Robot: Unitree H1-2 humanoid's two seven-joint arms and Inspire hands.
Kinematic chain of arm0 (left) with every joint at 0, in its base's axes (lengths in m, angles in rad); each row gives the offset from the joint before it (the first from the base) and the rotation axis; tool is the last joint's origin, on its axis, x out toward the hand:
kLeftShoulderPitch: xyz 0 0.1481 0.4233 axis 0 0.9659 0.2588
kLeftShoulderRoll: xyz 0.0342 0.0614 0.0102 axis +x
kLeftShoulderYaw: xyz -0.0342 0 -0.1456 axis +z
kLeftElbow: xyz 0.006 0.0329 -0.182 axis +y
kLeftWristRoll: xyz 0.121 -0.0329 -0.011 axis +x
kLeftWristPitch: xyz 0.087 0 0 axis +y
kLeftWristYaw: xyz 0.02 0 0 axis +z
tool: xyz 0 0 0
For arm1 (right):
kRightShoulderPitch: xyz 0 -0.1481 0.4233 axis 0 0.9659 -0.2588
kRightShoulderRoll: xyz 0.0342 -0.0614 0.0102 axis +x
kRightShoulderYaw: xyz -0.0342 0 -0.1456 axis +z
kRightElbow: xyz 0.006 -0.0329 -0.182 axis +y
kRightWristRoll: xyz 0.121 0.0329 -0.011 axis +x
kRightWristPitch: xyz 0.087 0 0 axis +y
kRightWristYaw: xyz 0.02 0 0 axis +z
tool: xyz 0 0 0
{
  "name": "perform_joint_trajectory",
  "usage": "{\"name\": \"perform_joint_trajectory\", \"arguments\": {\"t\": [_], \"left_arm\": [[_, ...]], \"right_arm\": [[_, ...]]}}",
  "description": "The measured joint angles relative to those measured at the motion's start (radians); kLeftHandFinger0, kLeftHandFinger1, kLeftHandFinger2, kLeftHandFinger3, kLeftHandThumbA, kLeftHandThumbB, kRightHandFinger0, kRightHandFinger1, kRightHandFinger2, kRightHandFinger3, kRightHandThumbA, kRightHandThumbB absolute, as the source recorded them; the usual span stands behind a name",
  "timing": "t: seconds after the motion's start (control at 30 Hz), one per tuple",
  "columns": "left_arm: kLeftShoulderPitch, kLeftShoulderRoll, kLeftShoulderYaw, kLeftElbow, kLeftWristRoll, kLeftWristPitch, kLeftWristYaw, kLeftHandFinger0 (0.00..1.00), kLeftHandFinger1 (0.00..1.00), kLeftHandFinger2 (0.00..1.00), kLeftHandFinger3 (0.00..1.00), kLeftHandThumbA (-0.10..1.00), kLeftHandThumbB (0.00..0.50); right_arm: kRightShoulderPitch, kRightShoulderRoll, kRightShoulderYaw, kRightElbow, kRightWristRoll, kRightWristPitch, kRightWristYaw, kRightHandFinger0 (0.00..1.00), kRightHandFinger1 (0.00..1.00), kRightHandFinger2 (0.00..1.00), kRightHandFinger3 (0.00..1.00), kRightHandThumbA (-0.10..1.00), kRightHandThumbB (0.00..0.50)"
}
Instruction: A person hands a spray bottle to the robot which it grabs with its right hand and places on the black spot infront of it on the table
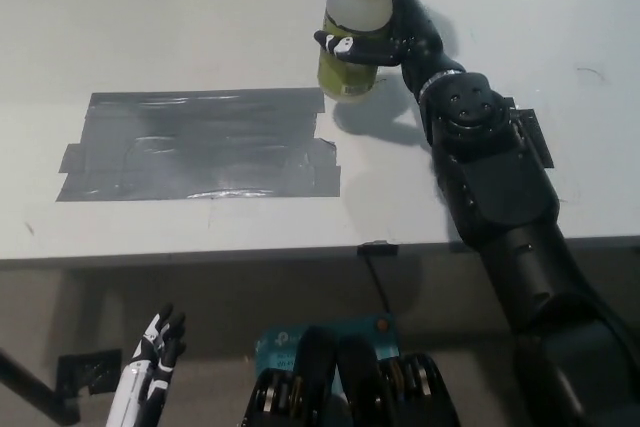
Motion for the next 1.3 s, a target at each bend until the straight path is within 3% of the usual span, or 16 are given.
{"name": "perform_joint_trajectory", "arguments": {"t": [0.1, 0.27, 0.3, 0.33, 0.4, 0.43, 0.5, 0.53, 0.6, 0.7, 0.73, 0.9, 0.97, 1.07, 1.2, 1.3], "left_arm": [[0.000, 0.000, 0.000, 0.000, 0.000, 0.001, 0.000, 1.00, 1.00, 1.00, 1.00, 0.95, 0.000], [0.000, 0.000, 0.000, 0.000, 0.000, 0.001, 0.000, 1.00, 1.00, 1.00, 1.00, 0.99, 0.009], [0.000, 0.000, 0.000, 0.000, 0.000, 0.001, 0.000, 1.00, 1.00, 1.00, 1.00, 0.99, 0.005], [0.000, 0.000, 0.000, 0.000, 0.000, 0.001, 0.000, 1.00, 1.00, 1.00, 1.00, 1.00, 0.016], [-0.001, 0.000, 0.000, 0.000, 0.000, 0.001, 0.000, 1.00, 1.00, 1.00, 1.00, 1.00, 0.019], [-0.001, 0.000, 0.000, 0.000, 0.000, 0.001, 0.000, 1.00, 1.00, 1.00, 1.00, 1.00, 0.011], [-0.001, 0.000, 0.001, 0.000, 0.000, 0.001, 0.000, 1.00, 1.00, 1.00, 1.00, 1.00, 0.004], [-0.001, 0.000, 0.001, 0.000, 0.000, 0.001, 0.000, 1.00, 1.00, 1.00, 1.00, 1.00, 0.001], [-0.001, 0.001, 0.001, 0.000, 0.000, 0.001, 0.000, 1.00, 1.00, 1.00, 1.00, 1.00, 0.000], [-0.001, 0.003, 0.003, 0.000, 0.000, 0.001, 0.000, 1.00, 1.00, 1.00, 1.00, 1.00, 0.000], [-0.001, 0.003, 0.003, 0.000, 0.000, 0.001, 0.000, 1.00, 1.00, 1.00, 1.00, 1.00, 0.000], [0.000, 0.005, 0.005, 0.004, 0.000, -0.005, 0.000, 1.00, 1.00, 1.00, 1.00, 1.00, 0.013], [0.000, 0.005, 0.006, 0.005, -0.001, -0.006, 0.000, 1.00, 1.00, 1.00, 1.00, 1.00, 0.028], [0.000, 0.005, 0.007, 0.008, -0.001, -0.008, 0.000, 1.00, 1.00, 1.00, 1.00, 1.00, 0.007], [-0.002, 0.005, 0.007, 0.008, -0.001, -0.008, 0.000, 1.00, 1.00, 1.00, 1.00, 1.00, 0.016], [-0.002, 0.005, 0.007, 0.008, -0.001, -0.008, 0.000, 1.00, 1.00, 1.00, 1.00, 1.00, 0.026]], "right_arm": [[0.011, -0.006, 0.009, 0.001, -0.012, 0.000, -0.012, 0.00, 0.18, 0.46, 0.33, 0.15, 0.284], [0.043, -0.014, 0.008, -0.009, -0.028, 0.000, -0.029, 0.00, 0.20, 0.43, 0.28, 0.18, 0.274], [0.051, -0.016, 0.007, -0.019, -0.029, 0.000, -0.030, 0.05, 0.20, 0.41, 0.27, 0.24, 0.285], [0.059, -0.018, 0.007, -0.029, -0.030, 0.001, -0.030, 0.01, 0.10, 0.29, 0.16, 0.27, 0.296], [0.079, -0.029, 0.013, -0.065, -0.042, 0.002, -0.034, 0.00, 0.09, 0.29, 0.11, 0.29, 0.294], [0.089, -0.036, 0.014, -0.093, -0.045, 0.002, -0.035, 0.00, 0.16, 0.38, 0.10, 0.30, 0.304], [0.109, -0.054, 0.013, -0.147, -0.050, 0.004, -0.035, 0.00, 0.19, 0.42, 0.09, 0.34, 0.307], [0.117, -0.064, 0.013, -0.170, -0.054, 0.005, -0.035, 0.01, 0.21, 0.44, 0.09, 0.36, 0.331], [0.131, -0.091, 0.013, -0.221, -0.063, 0.005, -0.035, 0.00, 0.23, 0.45, 0.09, 0.36, 0.316], [0.142, -0.137, 0.010, -0.264, -0.070, 0.001, -0.035, 0.02, 0.29, 0.50, 0.19, 0.36, 0.323], [0.144, -0.148, 0.009, -0.266, -0.071, -0.002, -0.035, 0.05, 0.32, 0.52, 0.22, 0.38, 0.356], [0.184, -0.195, -0.010, -0.262, -0.071, -0.009, -0.035, 0.05, 0.29, 0.49, 0.22, 0.38, 0.367], [0.198, -0.198, -0.014, -0.260, -0.071, -0.011, -0.035, 0.05, 0.20, 0.36, 0.13, 0.35, 0.350], [0.236, -0.203, -0.017, -0.240, -0.072, -0.026, -0.035, 0.04, 0.22, 0.39, 0.11, 0.32, 0.326], [0.252, -0.203, -0.017, -0.193, -0.075, -0.042, -0.037, 0.01, 0.23, 0.43, 0.07, 0.28, 0.325], [0.259, -0.203, -0.016, -0.149, -0.080, -0.051, -0.041, 0.02, 0.28, 0.53, 0.10, 0.29, 0.313]]}}
